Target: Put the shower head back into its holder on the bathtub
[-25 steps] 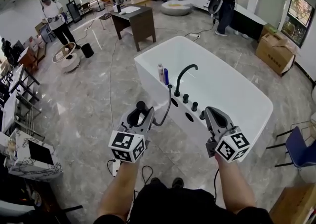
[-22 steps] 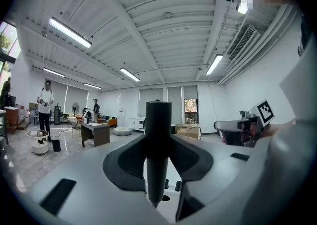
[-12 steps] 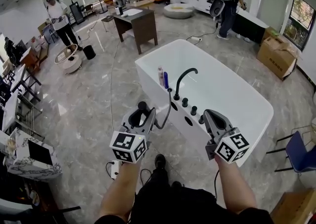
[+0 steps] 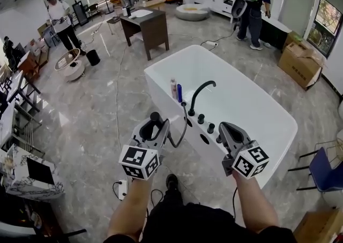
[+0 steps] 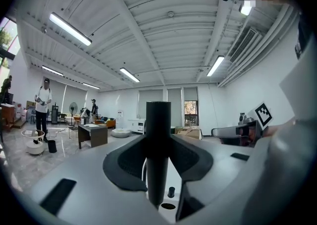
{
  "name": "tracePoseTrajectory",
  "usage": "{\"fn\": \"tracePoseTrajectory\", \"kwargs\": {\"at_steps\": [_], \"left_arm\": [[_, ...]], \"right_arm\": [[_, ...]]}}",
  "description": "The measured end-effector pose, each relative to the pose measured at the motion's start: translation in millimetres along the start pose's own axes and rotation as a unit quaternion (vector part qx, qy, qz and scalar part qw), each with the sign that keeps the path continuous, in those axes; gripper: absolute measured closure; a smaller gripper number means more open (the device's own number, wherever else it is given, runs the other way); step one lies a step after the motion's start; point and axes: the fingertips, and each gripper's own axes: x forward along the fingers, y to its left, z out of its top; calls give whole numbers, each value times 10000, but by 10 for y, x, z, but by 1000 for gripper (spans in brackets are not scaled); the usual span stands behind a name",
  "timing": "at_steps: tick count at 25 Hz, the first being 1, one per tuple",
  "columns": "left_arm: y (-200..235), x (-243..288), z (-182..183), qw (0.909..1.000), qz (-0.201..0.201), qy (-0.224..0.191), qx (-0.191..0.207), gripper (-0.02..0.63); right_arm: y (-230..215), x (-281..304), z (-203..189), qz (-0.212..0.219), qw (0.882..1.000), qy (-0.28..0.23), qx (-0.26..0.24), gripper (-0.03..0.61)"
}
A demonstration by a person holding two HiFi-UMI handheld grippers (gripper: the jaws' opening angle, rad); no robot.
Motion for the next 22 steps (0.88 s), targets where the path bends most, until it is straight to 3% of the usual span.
{"fn": "tracePoseTrajectory", "kwargs": {"at_steps": [12,22], "left_arm": [[818,614,-3,9998,-181,45,80,466],[1484,909,12,9996,-260,-71,-82,466]], "right_arm": [[-183,999,-131,-110,9995,255,123,563],[-122,1738,-194,-162,9987,472,57,563]]}}
